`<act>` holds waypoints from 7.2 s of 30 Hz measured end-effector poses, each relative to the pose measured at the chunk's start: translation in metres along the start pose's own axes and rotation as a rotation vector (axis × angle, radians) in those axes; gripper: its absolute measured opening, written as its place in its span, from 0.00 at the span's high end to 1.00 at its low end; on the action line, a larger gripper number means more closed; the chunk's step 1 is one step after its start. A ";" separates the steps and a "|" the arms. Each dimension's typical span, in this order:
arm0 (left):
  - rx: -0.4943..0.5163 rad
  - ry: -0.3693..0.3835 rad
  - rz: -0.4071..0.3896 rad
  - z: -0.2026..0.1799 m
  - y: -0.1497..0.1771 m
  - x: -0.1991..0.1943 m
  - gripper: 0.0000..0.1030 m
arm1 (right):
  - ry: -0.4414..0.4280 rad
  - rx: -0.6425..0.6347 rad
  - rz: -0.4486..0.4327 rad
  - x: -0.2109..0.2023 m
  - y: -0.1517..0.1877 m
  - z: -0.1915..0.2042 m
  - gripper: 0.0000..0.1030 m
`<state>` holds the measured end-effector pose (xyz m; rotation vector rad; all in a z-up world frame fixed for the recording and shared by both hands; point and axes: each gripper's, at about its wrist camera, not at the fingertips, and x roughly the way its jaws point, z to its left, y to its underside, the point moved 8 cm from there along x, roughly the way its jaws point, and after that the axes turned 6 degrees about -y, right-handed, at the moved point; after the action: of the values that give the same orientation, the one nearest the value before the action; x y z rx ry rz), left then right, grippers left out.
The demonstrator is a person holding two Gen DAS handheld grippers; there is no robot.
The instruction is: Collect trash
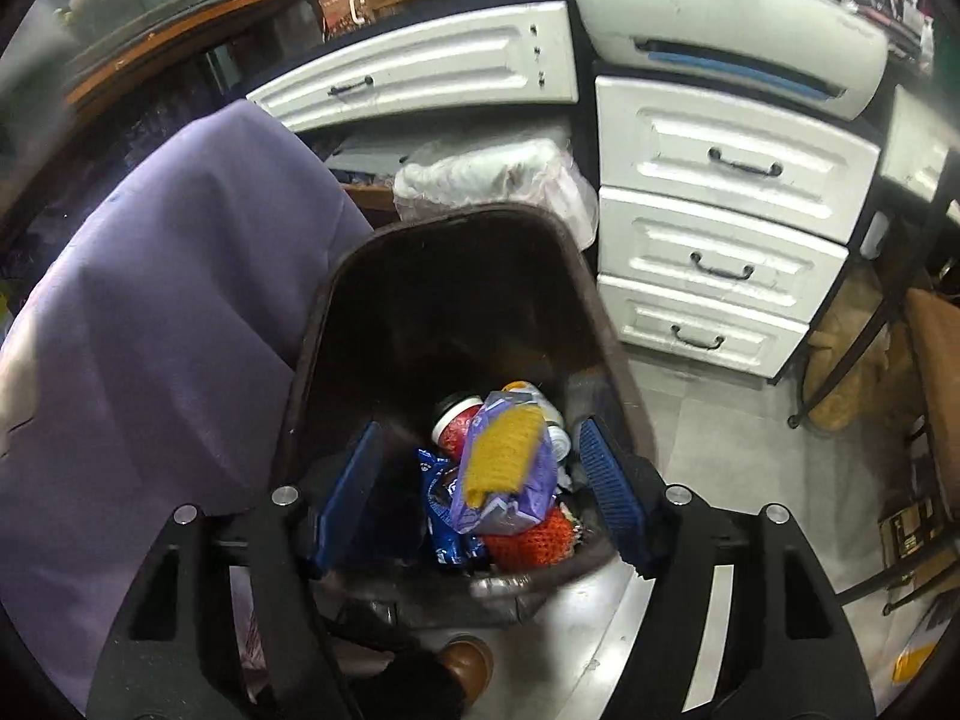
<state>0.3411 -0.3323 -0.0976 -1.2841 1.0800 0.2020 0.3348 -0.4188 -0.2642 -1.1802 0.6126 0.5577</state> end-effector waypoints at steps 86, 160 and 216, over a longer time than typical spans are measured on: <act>-0.082 -0.370 -0.429 0.096 0.158 -0.269 0.05 | -0.008 -0.198 -0.356 -0.317 0.116 0.184 0.06; -0.134 -0.460 -0.537 0.093 0.213 -0.334 0.05 | -0.139 -0.345 -0.599 -0.424 0.168 0.222 0.06; -0.118 -0.483 -0.543 0.090 0.211 -0.337 0.05 | -0.139 -0.356 -0.571 -0.412 0.176 0.218 0.06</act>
<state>0.0721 -0.0420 0.0004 -1.4885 0.2944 0.1529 -0.0482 -0.1931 -0.0378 -1.5592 0.0378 0.2581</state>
